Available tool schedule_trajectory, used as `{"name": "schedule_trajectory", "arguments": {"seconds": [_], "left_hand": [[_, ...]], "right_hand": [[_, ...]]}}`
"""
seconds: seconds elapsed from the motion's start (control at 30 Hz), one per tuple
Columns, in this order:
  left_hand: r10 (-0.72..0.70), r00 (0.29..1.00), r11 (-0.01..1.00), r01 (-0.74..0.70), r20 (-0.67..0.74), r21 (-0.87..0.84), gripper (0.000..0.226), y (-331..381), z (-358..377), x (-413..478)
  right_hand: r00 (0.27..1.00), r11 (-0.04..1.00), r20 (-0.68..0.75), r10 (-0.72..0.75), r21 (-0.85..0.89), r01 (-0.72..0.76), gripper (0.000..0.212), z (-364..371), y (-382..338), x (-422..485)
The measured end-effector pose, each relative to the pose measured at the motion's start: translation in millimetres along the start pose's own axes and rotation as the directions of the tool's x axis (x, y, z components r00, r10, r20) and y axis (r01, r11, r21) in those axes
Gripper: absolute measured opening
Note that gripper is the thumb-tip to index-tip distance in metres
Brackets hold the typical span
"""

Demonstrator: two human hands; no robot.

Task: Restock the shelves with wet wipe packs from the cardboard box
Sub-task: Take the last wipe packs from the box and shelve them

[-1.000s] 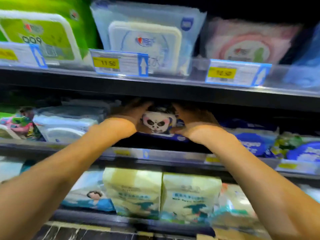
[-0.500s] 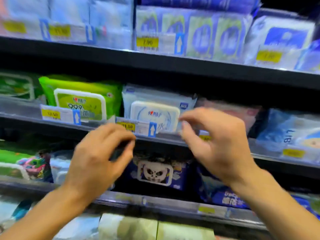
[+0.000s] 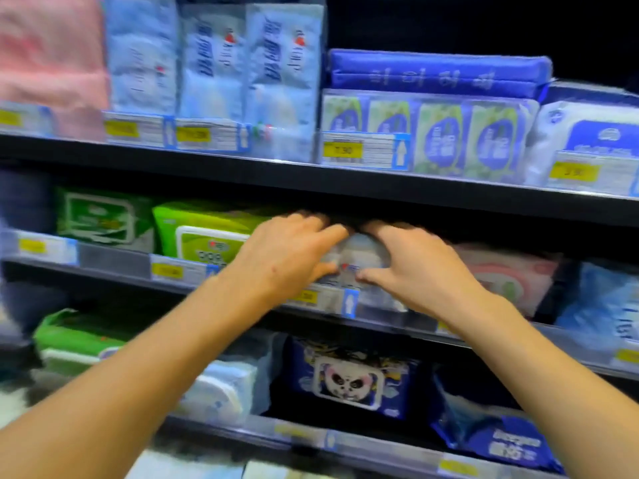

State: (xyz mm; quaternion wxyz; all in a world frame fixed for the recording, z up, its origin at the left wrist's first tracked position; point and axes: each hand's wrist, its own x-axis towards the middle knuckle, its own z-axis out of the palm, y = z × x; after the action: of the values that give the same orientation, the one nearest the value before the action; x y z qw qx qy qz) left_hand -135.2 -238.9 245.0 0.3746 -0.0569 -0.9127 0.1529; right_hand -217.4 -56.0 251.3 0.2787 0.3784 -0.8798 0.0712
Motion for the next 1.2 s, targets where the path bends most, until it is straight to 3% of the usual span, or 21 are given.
{"name": "schedule_trajectory", "arguments": {"seconds": [0.07, 0.1, 0.17, 0.27, 0.4, 0.5, 0.57, 0.63, 0.73, 0.83, 0.9, 1.03, 1.13, 1.2], "left_hand": [[0.057, 0.989, 0.995, -0.068, -0.136, -0.076, 0.053, -25.9, 1.5, -31.3], [0.000, 0.985, 0.986, -0.029, -0.175, -0.162, 0.056, -46.5, 2.2, -48.5], [-0.222, 0.963, 0.942, 0.171, -0.155, -0.287, 0.068, -91.6, 2.9, -81.5], [-0.385, 0.922, 0.893, 0.381, 0.029, -0.242, 0.083, -129.0, 9.1, -96.4], [-0.374, 0.927, 0.887, 0.361, 0.010, -0.289, 0.069, -135.3, 10.8, -72.7], [-0.345, 0.917, 0.777, 0.398, 0.199, -0.487, 0.097, -156.0, 5.5, -48.6], [-0.351, 0.868, 0.703, 0.492, 0.352, -0.513, 0.110, -169.7, 10.5, -40.6], [-0.346, 0.846, 0.689, 0.523, 0.406, -0.502, 0.114, -179.3, 15.4, -38.4], [-0.335, 0.871, 0.656, 0.490, 0.359, -0.574, 0.079, -170.4, 4.4, -45.3], [-0.393, 0.860, 0.566, 0.506, 0.326, -0.651, 0.062, -153.5, 7.1, -55.5], [-0.417, 0.851, 0.582, 0.519, 0.319, -0.626, 0.071, -149.0, 14.1, -56.6], [-0.482, 0.817, 0.629, 0.574, 0.317, -0.525, 0.087, -142.1, 12.2, -53.2], [-0.555, 0.804, 0.707, 0.590, 0.211, -0.390, 0.092, -133.2, 15.3, -63.6], [-0.596, 0.800, 0.755, 0.589, 0.072, -0.289, 0.083, -122.2, 25.7, -74.8]], "right_hand": [[0.984, 0.996, -0.157, -0.084, -0.016, 0.083, 0.050, 4.7, -16.3, -12.3], [0.964, 0.987, -0.216, -0.153, 0.020, 0.161, 0.049, 5.7, -26.0, -14.8], [0.951, 0.958, -0.172, -0.257, 0.081, 0.274, 0.058, 4.7, -50.9, -3.5], [0.962, 0.963, 0.046, -0.270, 0.002, 0.270, 0.064, 7.9, -94.0, 34.8], [0.991, 0.983, 0.071, -0.117, -0.136, 0.126, 0.047, 18.8, -109.1, 60.3], [0.994, 0.990, 0.080, -0.072, -0.111, 0.081, 0.051, 16.6, -100.0, 65.5], [0.989, 0.996, 0.130, -0.071, -0.043, 0.078, 0.052, 15.3, -98.6, 73.8], [0.976, 0.994, 0.186, -0.110, 0.012, 0.110, 0.053, 13.5, -96.6, 77.4], [0.969, 0.985, 0.175, -0.172, 0.039, 0.168, 0.070, -0.4, -74.4, 57.4], [0.992, 0.996, 0.125, -0.024, -0.087, 0.035, 0.077, -4.6, -25.6, 19.1], [0.988, 0.993, 0.142, 0.061, -0.105, -0.046, 0.075, -5.2, -6.7, 6.2], [0.980, 0.996, 0.195, 0.035, 0.070, -0.050, 0.080, -11.3, -0.7, 21.3], [0.977, 0.996, 0.208, 0.054, 0.062, -0.068, 0.090, -8.1, 4.8, 20.2], [0.982, 0.999, 0.186, 0.040, -0.002, -0.040, 0.088, -1.2, 4.4, 13.5]]}}
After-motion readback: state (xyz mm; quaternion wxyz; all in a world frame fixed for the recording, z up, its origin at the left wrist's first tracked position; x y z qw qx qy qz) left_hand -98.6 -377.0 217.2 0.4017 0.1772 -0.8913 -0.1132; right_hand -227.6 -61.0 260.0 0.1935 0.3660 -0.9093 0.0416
